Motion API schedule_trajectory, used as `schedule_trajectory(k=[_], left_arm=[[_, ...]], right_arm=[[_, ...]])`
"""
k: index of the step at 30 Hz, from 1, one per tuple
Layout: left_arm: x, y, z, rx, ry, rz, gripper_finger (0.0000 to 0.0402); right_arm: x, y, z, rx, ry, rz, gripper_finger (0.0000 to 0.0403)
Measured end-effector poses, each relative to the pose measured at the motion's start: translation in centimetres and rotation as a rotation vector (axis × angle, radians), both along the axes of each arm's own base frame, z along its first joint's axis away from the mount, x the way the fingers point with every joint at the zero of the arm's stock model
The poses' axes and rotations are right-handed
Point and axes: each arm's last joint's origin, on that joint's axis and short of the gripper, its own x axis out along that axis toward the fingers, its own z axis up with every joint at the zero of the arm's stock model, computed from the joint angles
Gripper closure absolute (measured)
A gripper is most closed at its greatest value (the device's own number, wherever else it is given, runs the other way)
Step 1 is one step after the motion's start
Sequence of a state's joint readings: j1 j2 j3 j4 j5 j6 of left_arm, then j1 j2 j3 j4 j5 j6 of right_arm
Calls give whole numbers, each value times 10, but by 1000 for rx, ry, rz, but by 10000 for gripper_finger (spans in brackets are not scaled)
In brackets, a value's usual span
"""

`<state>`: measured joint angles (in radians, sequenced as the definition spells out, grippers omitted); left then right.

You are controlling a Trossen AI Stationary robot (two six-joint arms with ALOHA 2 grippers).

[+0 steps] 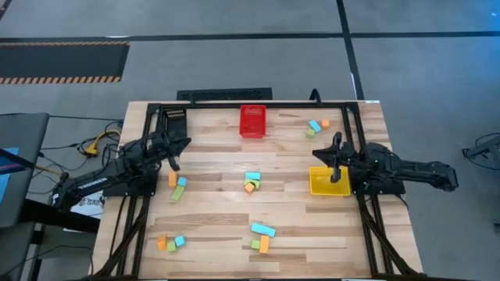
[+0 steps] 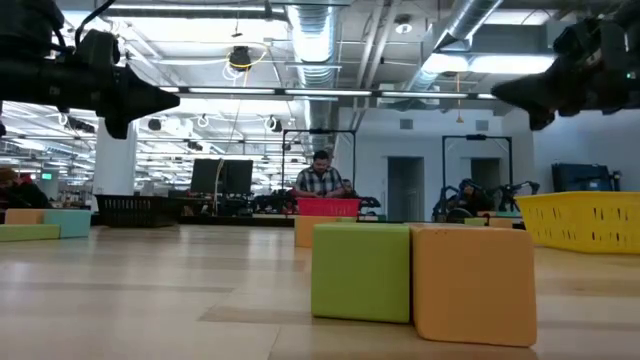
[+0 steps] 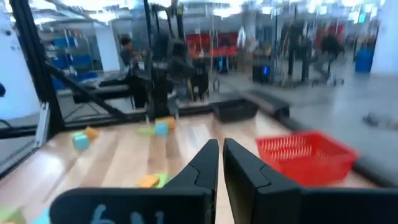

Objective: Sort & place blocks by color
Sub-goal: Put the green block into the yellow bin

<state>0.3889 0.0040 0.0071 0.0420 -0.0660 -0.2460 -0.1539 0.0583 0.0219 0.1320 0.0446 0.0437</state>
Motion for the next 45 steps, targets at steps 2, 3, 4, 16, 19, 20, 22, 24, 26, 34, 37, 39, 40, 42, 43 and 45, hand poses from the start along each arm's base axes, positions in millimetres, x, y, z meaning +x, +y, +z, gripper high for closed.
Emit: schedule_trajectory(k=[2,3,4,16,19,20,22,24,26,34,37,39,40,42,43,45], left_arm=[[0,0,0,-15,-9,2,401],[0,0,1,-20,-18,2,401],[0,0,2,-17,-33,-1,401],[-3,-4,36,179,-219,-69,401],[2,-1,39,185,-181,-36,401],[4,0,41,187,-169,-27,401],[9,2,47,191,-129,-21,401],[15,5,51,204,-72,-20,401],[23,8,55,233,-6,-18,400],[56,23,64,364,261,11,317],[67,29,65,354,314,39,264],[73,33,64,343,350,55,230],[75,35,64,339,363,58,214],[80,40,64,330,383,66,185],[82,42,64,326,392,70,172],[84,45,63,317,410,76,149]], right_arm=[[0,-1,2,-79,-5,-25,353],[-1,-1,4,-110,-14,-34,353],[-1,-2,5,-136,-24,-42,353],[-7,-10,23,-216,-119,-223,352],[-5,-13,23,-213,-42,-240,343],[-4,-14,24,-224,-21,-248,339],[-1,-16,27,-250,12,-259,327],[3,-18,30,-263,49,-261,311],[8,-20,33,-256,90,-262,291],[31,-38,44,-22,391,-389,190],[42,-50,47,104,549,-465,156],[48,-59,49,165,660,-503,140],[52,-64,50,184,710,-519,134],[59,-74,48,218,827,-543,125],[63,-80,47,227,882,-551,122],[70,-93,47,241,976,-554,116]])
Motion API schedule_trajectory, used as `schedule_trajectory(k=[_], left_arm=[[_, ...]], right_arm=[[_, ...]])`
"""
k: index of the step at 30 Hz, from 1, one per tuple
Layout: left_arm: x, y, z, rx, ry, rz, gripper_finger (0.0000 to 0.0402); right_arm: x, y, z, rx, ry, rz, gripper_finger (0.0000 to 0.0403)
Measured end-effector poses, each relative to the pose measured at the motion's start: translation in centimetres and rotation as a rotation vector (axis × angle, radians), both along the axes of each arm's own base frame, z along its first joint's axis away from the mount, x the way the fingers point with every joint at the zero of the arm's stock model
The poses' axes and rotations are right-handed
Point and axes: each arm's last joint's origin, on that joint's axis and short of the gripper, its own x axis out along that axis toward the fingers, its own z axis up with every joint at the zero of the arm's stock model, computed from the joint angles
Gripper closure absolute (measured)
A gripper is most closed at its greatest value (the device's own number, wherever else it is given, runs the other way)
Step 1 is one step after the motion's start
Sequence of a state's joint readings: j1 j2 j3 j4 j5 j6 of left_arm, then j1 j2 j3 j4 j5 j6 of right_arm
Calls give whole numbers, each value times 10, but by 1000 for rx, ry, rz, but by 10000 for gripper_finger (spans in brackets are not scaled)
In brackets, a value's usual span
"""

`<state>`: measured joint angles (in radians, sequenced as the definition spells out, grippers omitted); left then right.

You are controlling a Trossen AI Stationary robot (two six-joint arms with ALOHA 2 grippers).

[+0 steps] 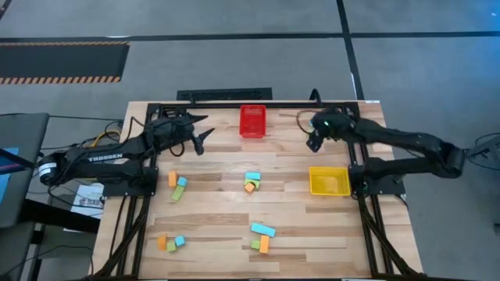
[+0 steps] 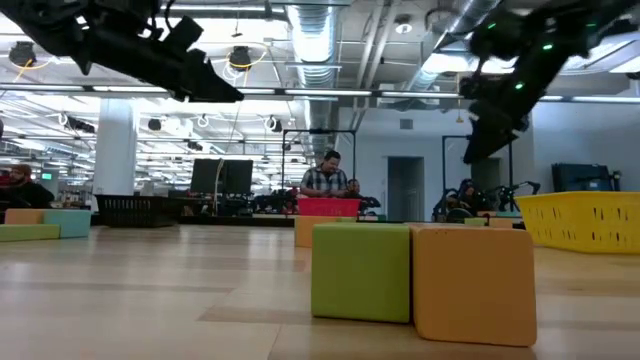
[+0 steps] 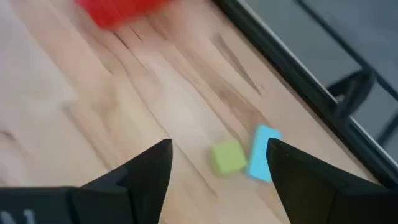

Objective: Sort & place blocks by color
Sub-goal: Put the green block into the yellow bin

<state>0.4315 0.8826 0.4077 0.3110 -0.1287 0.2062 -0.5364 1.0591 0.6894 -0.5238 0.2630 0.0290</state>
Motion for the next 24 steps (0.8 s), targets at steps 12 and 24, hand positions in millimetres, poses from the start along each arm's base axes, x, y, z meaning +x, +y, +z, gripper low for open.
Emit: schedule_trajectory(k=[12,24], left_arm=[[1,3,-3,-61,29,-36,99],[1,3,-6,-85,52,-34,99]], right_arm=[[28,-82,-27,222,383,8,111],[38,-94,-51,376,486,114,111]])
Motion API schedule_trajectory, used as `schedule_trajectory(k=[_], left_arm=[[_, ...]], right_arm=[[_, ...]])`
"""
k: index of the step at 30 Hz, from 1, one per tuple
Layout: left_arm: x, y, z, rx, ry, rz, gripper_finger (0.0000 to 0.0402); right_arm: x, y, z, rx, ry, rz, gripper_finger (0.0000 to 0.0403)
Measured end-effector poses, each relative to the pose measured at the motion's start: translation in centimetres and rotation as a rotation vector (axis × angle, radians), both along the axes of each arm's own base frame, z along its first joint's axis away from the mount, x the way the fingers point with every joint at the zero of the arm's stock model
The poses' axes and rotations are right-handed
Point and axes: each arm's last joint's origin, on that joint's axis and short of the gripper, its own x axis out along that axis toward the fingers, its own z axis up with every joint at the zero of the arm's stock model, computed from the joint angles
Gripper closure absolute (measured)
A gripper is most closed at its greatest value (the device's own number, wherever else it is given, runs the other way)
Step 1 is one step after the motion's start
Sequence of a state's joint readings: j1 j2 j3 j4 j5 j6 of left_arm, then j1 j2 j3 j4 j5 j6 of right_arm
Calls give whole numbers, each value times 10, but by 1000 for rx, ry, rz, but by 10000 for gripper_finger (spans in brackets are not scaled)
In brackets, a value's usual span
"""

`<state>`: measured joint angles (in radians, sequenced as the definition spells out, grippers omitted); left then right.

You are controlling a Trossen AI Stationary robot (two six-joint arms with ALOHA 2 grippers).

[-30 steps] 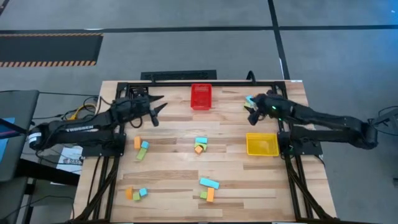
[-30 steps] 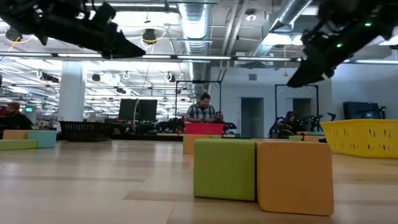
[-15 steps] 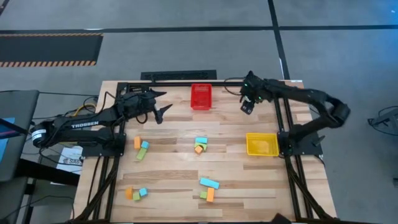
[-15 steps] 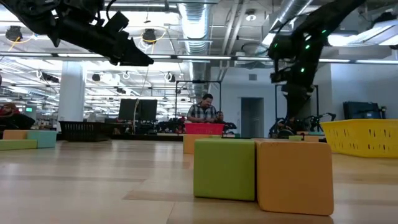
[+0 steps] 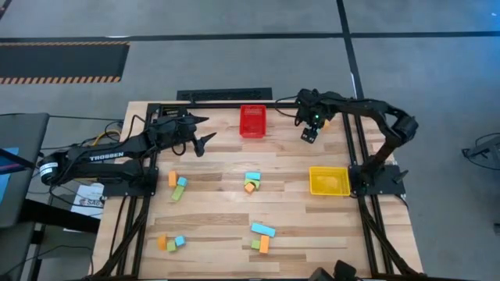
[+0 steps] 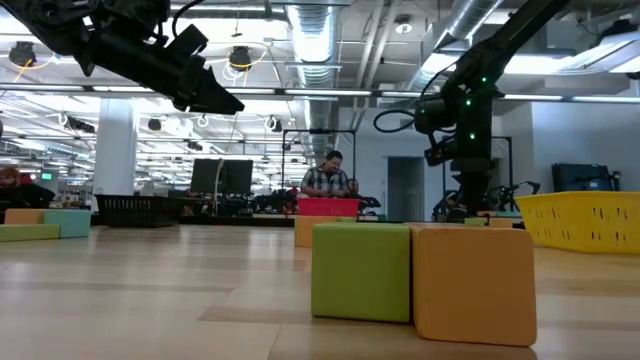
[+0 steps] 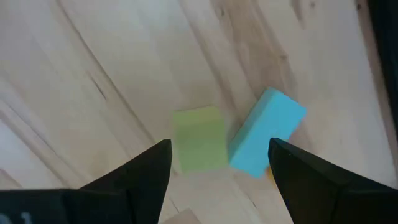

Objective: Sort & place blocks by color
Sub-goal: Put the green block into the yellow bin

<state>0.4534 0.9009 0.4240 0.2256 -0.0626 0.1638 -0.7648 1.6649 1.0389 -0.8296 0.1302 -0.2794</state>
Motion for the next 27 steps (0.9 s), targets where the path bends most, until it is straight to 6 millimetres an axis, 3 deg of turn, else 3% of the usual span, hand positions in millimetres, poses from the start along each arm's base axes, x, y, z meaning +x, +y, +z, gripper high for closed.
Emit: schedule_trajectory(k=[13,17,23,27], left_arm=[[0,0,-1,-4,9,-1,99],[0,0,-1,-6,12,-1,99],[-1,0,-3,-12,26,1,99],[-1,0,-4,-18,37,1,99]], right_arm=[[8,2,-21,58,59,41,127],[8,3,-20,57,59,44,171],[8,3,-19,61,63,45,292],[6,8,-15,98,40,50,301]])
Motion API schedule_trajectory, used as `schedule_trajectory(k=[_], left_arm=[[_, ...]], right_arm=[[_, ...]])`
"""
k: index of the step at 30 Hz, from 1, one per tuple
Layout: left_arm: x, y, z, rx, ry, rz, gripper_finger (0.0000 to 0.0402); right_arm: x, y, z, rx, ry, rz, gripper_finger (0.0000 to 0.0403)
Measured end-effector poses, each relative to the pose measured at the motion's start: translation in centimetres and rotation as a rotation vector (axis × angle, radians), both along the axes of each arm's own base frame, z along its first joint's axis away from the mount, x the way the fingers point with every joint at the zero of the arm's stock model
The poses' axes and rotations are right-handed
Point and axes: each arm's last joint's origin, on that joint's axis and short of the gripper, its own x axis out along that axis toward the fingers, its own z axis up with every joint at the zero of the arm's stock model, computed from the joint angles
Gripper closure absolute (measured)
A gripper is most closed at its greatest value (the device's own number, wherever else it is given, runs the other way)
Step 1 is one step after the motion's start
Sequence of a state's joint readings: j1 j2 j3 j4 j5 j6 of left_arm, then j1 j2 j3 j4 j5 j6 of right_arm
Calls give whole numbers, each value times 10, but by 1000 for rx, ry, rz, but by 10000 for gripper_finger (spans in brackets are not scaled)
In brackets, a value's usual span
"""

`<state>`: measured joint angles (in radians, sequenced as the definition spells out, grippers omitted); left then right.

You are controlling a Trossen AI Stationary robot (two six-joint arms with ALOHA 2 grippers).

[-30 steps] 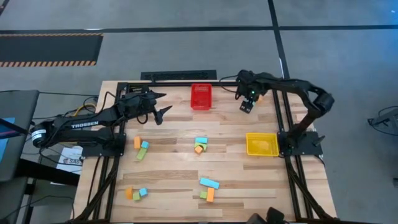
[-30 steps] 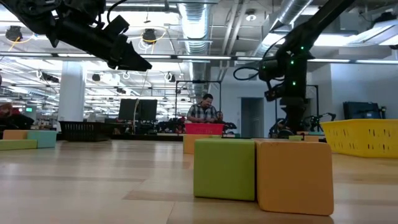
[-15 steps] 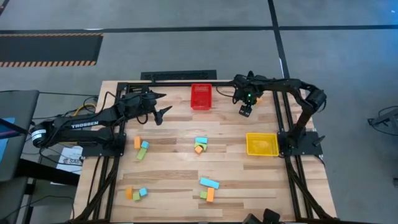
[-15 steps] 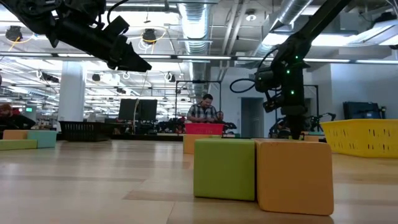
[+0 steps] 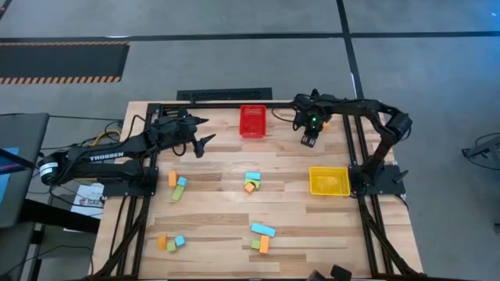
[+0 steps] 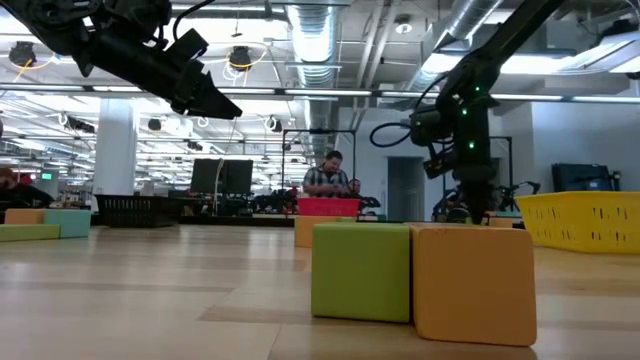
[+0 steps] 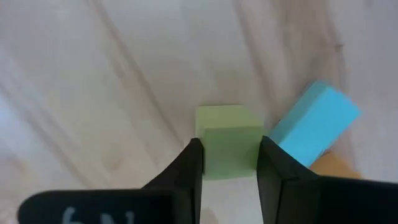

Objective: Sort & place blocks by color
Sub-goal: Put the green block into the yellow bin

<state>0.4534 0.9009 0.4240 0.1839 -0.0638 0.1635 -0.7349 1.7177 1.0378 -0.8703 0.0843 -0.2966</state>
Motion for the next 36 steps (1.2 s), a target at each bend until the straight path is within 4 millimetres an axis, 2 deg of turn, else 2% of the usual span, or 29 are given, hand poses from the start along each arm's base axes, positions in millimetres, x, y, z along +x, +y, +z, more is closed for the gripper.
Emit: schedule_trajectory(k=[4,8,15,20,22,28,32,36], left_arm=[[0,0,0,-1,3,0,99],[0,0,0,-1,3,0,99],[0,0,0,13,14,-6,99],[0,0,0,26,21,-11,99],[0,0,-1,26,22,-11,99],[0,0,-1,39,33,-16,99],[0,0,1,57,23,-19,99],[0,0,2,61,14,-19,99]], right_arm=[[1,11,19,20,-98,0,301],[2,32,45,49,-196,-10,299],[-3,89,84,96,-254,-48,288],[-8,132,98,138,-239,-109,288],[-11,148,96,152,-237,-125,287],[-22,185,73,179,-148,-216,287],[-28,198,54,166,-93,-273,284],[-31,200,36,167,-96,-313,283]])
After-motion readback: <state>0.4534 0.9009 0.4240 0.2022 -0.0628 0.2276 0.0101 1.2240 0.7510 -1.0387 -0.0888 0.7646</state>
